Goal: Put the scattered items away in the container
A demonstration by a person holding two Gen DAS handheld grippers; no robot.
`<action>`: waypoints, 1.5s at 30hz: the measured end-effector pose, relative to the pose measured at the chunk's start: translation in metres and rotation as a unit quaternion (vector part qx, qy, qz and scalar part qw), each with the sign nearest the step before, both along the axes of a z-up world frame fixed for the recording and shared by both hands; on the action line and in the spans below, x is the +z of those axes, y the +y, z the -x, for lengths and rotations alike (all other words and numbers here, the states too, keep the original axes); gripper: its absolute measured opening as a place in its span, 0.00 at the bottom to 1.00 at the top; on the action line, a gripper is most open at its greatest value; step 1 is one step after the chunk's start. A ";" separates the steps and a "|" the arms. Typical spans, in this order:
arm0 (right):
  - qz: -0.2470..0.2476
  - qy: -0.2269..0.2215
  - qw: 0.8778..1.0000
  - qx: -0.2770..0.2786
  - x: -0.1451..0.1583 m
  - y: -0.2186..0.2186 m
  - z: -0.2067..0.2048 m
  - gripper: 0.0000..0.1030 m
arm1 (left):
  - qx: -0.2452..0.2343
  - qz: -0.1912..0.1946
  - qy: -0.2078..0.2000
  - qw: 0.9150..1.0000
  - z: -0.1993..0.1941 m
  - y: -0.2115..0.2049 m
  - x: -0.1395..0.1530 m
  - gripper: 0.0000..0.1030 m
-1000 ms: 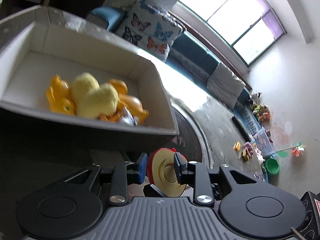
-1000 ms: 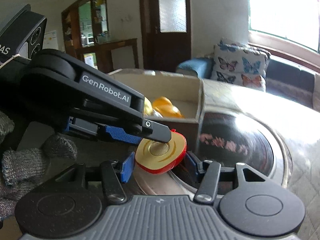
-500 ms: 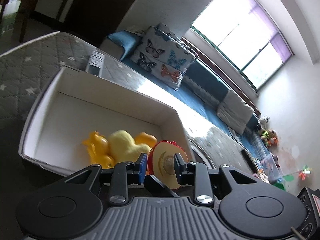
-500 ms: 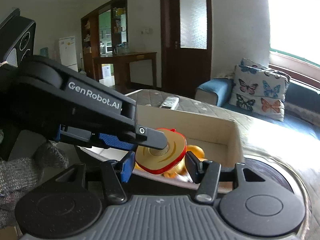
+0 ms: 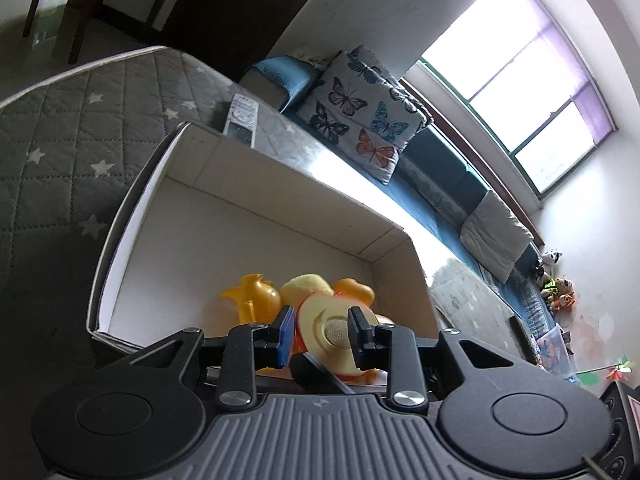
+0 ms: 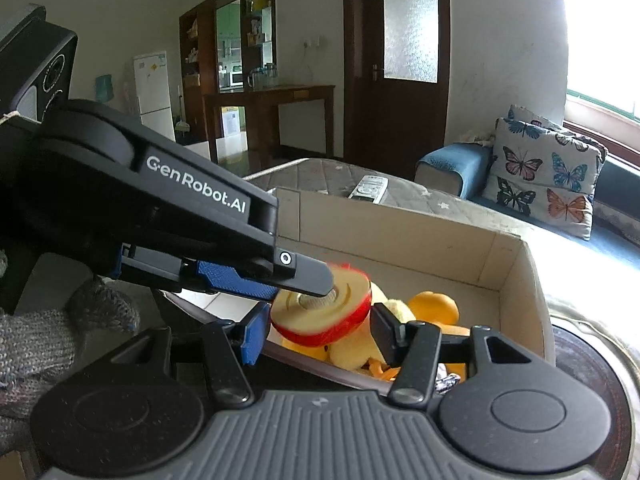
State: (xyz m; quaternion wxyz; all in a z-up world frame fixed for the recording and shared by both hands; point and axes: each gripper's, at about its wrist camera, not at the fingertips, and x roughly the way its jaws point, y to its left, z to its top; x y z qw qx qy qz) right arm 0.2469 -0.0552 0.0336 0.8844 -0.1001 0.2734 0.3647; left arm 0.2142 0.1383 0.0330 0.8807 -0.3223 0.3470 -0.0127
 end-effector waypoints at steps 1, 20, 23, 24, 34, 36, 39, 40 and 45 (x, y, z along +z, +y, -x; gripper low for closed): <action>0.001 0.000 1.000 0.000 -0.001 0.000 0.001 0.54 | 0.001 0.001 0.001 1.000 0.000 0.001 -0.001 0.30; 0.013 -0.010 1.000 -0.006 0.010 -0.018 0.028 0.57 | 0.001 -0.018 -0.005 1.000 0.017 -0.007 0.007 0.31; 0.015 -0.010 1.000 -0.010 0.012 -0.022 0.033 0.61 | -0.003 -0.025 -0.010 1.000 0.024 -0.012 0.011 0.31; 0.016 -0.010 1.000 -0.011 0.012 -0.024 0.035 0.63 | -0.005 -0.027 -0.011 1.000 0.027 -0.015 0.012 0.31; 0.018 -0.003 0.999 -0.032 0.013 -0.044 0.061 0.68 | -0.020 -0.055 -0.022 0.998 0.054 -0.035 0.015 0.31; 0.018 -0.001 0.999 -0.037 0.011 -0.048 0.067 0.70 | -0.023 -0.060 -0.023 0.998 0.060 -0.040 0.015 0.31; 0.016 0.004 0.999 -0.043 0.009 -0.053 0.074 0.71 | -0.025 -0.067 -0.024 0.997 0.066 -0.045 0.014 0.31; 0.015 0.006 0.999 -0.046 0.008 -0.055 0.076 0.72 | -0.025 -0.070 -0.025 0.997 0.069 -0.046 0.014 0.31; 0.008 0.015 0.998 -0.059 0.004 -0.065 0.084 0.74 | -0.028 -0.085 -0.027 0.996 0.079 -0.054 0.012 0.32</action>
